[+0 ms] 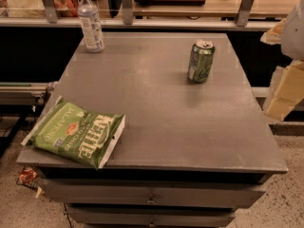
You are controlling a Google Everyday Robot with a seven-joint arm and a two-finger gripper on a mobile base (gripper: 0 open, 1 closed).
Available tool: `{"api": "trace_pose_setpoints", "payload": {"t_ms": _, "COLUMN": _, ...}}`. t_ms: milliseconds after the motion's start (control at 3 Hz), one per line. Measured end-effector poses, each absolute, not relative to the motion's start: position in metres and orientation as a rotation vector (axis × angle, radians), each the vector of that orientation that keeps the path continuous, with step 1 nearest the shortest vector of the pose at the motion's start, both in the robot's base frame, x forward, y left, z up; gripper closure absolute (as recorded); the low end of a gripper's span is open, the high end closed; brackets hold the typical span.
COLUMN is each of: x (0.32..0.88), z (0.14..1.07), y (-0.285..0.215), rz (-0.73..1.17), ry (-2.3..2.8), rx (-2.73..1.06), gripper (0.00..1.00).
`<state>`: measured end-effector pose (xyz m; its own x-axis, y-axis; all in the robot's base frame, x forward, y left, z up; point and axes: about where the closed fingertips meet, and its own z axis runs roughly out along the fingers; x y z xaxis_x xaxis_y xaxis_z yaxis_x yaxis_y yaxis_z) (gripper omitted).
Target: Knock green can over
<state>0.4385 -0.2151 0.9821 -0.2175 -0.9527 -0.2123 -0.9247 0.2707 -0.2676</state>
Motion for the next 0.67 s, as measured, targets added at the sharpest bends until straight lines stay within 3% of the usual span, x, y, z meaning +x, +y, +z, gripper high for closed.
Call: {"api": "trace_pose_setpoints", "payload": {"t_ms": 667, "x": 0.458, "z": 0.972, "y": -0.221, "rz": -0.097, "ry": 2.189, "rx": -1.656, "gripper": 0.0}}
